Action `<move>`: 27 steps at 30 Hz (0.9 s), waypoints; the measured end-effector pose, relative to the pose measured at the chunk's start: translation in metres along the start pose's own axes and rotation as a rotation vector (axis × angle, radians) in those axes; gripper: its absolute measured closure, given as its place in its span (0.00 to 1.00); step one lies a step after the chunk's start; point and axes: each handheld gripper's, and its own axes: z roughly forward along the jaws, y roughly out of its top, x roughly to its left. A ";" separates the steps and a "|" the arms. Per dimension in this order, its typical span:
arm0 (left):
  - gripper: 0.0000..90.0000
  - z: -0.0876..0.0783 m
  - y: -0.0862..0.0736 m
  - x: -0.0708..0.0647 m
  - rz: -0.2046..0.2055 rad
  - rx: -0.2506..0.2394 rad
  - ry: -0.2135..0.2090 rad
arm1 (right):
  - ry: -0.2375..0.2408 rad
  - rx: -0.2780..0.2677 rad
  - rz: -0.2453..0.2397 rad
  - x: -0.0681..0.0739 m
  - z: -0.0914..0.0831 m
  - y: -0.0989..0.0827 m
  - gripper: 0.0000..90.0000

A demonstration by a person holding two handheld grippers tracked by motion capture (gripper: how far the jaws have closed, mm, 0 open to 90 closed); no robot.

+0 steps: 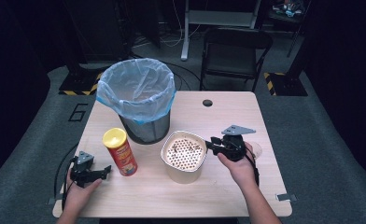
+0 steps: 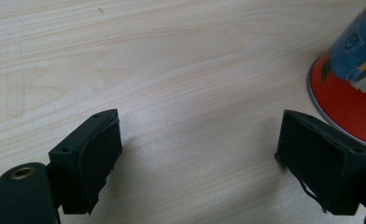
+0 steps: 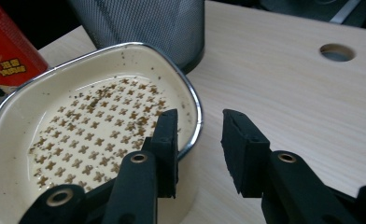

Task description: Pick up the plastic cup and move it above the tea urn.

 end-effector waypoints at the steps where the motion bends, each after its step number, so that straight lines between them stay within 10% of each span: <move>1: 0.15 0.000 0.000 0.000 -0.001 -0.001 0.000 | 0.003 0.012 -0.007 0.001 0.004 0.000 0.73; 15: 0.15 0.000 0.000 0.000 0.000 0.000 0.000 | 0.001 0.065 -0.043 0.005 0.009 0.001 0.81; 27: 0.15 0.000 0.000 0.000 0.002 -0.001 0.001 | -0.008 0.065 -0.072 -0.001 -0.026 -0.021 0.81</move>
